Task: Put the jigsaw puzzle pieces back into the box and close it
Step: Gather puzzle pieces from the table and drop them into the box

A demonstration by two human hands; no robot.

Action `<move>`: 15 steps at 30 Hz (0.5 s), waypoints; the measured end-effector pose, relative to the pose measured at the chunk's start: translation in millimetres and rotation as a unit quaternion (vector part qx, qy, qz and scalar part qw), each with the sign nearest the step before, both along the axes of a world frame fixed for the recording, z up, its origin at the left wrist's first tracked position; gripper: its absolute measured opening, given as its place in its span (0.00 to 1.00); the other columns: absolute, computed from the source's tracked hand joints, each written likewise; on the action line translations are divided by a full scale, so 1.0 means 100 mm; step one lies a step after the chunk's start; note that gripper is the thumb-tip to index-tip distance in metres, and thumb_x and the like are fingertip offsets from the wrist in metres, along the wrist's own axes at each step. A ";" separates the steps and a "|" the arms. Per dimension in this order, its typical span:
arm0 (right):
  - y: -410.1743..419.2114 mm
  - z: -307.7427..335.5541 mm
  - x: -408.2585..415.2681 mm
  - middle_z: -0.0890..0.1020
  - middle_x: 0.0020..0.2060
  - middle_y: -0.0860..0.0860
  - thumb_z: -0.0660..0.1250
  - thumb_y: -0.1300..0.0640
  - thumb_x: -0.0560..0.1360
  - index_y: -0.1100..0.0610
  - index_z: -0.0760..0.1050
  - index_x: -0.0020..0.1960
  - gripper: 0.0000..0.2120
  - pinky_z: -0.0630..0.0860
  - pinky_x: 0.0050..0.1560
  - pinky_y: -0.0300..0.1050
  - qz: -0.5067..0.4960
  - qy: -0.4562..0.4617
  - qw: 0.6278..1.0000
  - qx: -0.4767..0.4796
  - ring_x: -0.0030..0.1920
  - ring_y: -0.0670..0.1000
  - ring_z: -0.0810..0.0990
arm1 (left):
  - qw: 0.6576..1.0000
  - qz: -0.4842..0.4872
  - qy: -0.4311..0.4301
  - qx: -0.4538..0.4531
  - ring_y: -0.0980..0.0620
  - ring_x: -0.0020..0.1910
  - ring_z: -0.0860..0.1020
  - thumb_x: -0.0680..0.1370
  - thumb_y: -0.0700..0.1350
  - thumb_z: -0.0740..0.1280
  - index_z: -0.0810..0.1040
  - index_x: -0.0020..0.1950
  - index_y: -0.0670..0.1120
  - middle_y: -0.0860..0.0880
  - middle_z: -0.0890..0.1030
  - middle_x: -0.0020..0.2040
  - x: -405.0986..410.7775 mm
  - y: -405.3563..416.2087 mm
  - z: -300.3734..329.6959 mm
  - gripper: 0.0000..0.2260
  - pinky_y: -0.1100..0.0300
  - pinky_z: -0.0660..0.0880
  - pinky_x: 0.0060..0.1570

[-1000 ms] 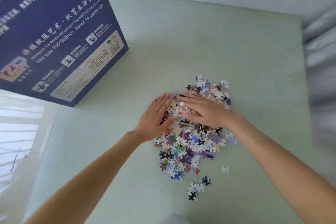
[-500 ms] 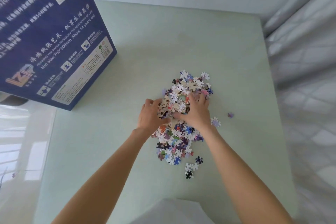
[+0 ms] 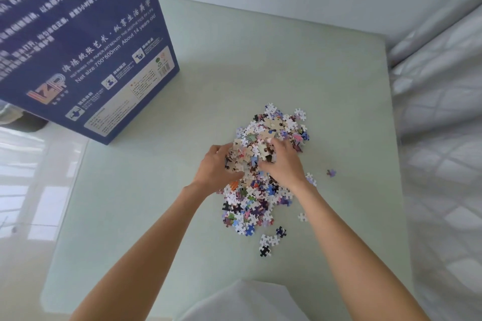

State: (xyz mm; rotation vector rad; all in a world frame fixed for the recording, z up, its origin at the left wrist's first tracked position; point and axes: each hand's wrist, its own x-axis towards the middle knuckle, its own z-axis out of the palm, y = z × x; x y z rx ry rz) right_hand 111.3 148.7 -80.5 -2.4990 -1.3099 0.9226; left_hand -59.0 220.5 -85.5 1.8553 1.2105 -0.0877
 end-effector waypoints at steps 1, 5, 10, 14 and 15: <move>0.02 -0.01 -0.02 0.64 0.68 0.55 0.68 0.43 0.71 0.50 0.62 0.69 0.31 0.70 0.60 0.53 -0.001 0.002 1.000 -0.009 0.67 0.57 0.64 | 1.000 0.005 0.008 0.010 0.48 0.63 0.70 0.69 0.54 0.73 0.60 0.74 0.51 0.47 0.66 0.68 0.02 -0.03 -0.02 0.37 0.58 0.69 0.60; 0.13 -0.01 -0.15 0.64 0.65 0.57 0.65 0.32 0.67 0.48 0.61 0.68 0.36 0.73 0.50 0.50 0.010 -0.085 0.996 -0.037 0.62 0.61 0.66 | 0.997 0.057 0.018 0.048 0.46 0.59 0.73 0.68 0.53 0.75 0.65 0.70 0.49 0.46 0.69 0.63 0.15 -0.13 -0.06 0.33 0.54 0.72 0.58; 0.18 0.00 -0.20 0.68 0.60 0.56 0.67 0.38 0.70 0.51 0.64 0.67 0.31 0.70 0.44 0.44 -0.012 -0.063 0.998 -0.001 0.58 0.57 0.71 | 0.994 0.106 -0.001 0.031 0.52 0.47 0.73 0.71 0.45 0.73 0.71 0.65 0.48 0.46 0.74 0.59 0.12 -0.09 -0.03 0.23 0.63 0.69 0.48; 0.11 0.03 -0.13 0.72 0.63 0.54 0.71 0.48 0.71 0.55 0.67 0.68 0.28 0.70 0.59 0.47 -0.045 0.016 0.998 0.041 0.63 0.54 0.72 | 0.993 0.111 -0.011 0.035 0.50 0.52 0.76 0.73 0.43 0.72 0.75 0.62 0.49 0.47 0.78 0.58 -0.01 -0.05 -0.02 0.18 0.64 0.69 0.48; 0.09 0.04 -0.11 0.74 0.63 0.53 0.71 0.50 0.72 0.56 0.68 0.67 0.27 0.69 0.61 0.46 -0.048 0.025 0.997 0.051 0.63 0.53 0.73 | 0.993 0.107 -0.013 0.042 0.51 0.52 0.77 0.73 0.43 0.71 0.76 0.60 0.49 0.47 0.79 0.57 -0.05 -0.05 -0.02 0.16 0.65 0.70 0.48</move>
